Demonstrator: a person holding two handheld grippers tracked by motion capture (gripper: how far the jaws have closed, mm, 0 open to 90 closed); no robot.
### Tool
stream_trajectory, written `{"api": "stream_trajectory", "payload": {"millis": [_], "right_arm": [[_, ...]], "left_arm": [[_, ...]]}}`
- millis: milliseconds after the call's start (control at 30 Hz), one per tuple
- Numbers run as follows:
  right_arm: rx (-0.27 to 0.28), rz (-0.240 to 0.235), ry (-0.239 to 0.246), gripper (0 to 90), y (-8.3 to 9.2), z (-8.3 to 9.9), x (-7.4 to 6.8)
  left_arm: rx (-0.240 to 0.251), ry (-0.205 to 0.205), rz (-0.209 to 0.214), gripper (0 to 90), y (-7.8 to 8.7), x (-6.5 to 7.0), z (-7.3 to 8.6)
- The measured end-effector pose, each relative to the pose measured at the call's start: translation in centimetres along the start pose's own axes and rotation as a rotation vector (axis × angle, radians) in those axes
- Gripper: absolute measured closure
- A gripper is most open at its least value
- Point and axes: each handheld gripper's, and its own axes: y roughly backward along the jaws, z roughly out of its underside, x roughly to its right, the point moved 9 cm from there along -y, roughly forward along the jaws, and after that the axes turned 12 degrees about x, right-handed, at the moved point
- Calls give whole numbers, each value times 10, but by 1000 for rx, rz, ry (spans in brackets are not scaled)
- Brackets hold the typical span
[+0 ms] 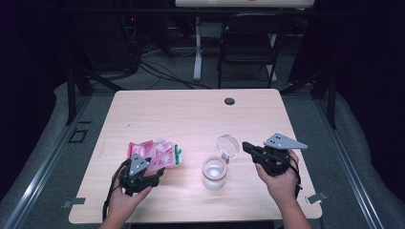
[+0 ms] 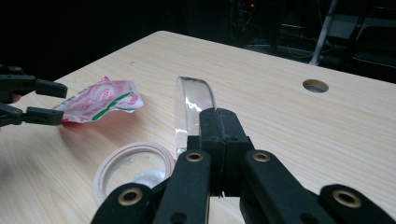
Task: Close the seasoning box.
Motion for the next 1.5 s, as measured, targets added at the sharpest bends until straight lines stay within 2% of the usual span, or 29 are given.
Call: {"api": "stream_trajectory", "payload": {"millis": [433,800,1200,1500], "right_arm": [[0,31,-26,900,-4,7,14],[-23,46,-34,900,-12,17,26],[-50,29,-42,900,-23,29,24],[-53,23,-41,900,-26,31,20]], "left_arm": [[1,7,9,386,1,2,-1],[-3,12,16,395,1,7,1],[-5,9,17,395,1,8,2],[-8,11,16,395,0,7,3]]}}
